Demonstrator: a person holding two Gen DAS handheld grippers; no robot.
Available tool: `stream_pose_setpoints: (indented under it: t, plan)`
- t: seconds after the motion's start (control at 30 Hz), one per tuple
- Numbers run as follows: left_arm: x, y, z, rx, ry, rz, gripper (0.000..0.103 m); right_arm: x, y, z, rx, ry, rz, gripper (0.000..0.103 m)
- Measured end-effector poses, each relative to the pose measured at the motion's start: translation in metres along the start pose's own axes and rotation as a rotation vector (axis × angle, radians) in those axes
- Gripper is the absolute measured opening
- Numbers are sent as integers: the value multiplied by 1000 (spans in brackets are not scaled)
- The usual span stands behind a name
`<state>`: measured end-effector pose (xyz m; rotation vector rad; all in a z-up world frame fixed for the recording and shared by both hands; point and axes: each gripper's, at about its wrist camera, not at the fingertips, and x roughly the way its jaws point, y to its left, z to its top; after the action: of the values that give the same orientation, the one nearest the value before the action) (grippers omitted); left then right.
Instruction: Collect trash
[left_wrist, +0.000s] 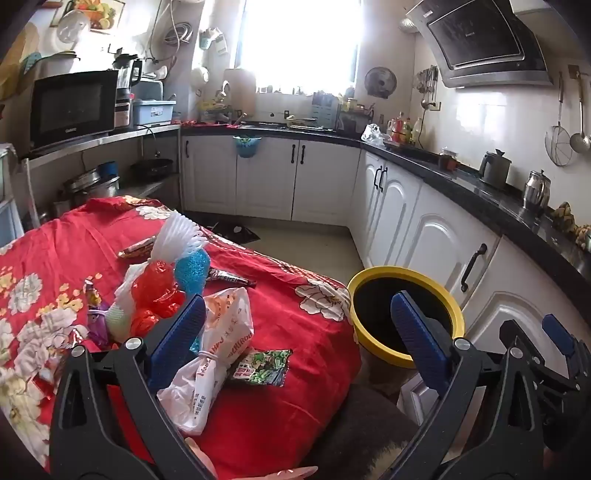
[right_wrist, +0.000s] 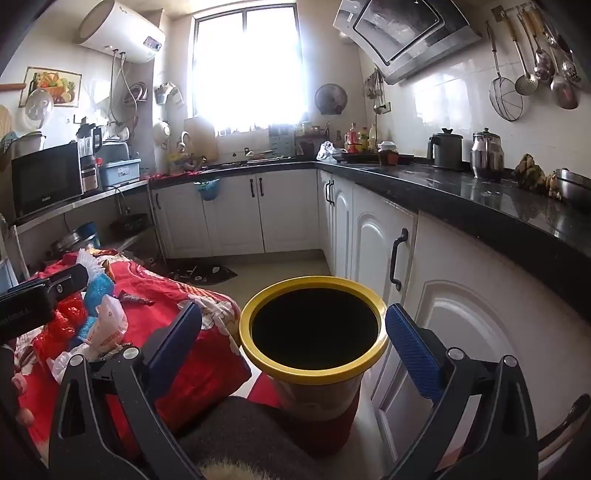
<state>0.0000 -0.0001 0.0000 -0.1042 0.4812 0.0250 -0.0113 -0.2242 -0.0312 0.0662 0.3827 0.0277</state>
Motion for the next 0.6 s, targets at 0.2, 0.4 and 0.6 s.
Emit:
stream_pose_setpoints:
  t: [0.2, 0.4, 0.6]
  plan:
    - [0, 0, 0, -9, -3, -4, 92, -1, 5, 3, -16, -13, -1, 97]
    - [-1, -6, 0, 4, -9, -7, 92, -4, 3, 4, -19, -31, -4, 97]
    - [-5, -5, 1, 6, -13, -11, 92, -8, 3, 5, -21, -37, -5, 97]
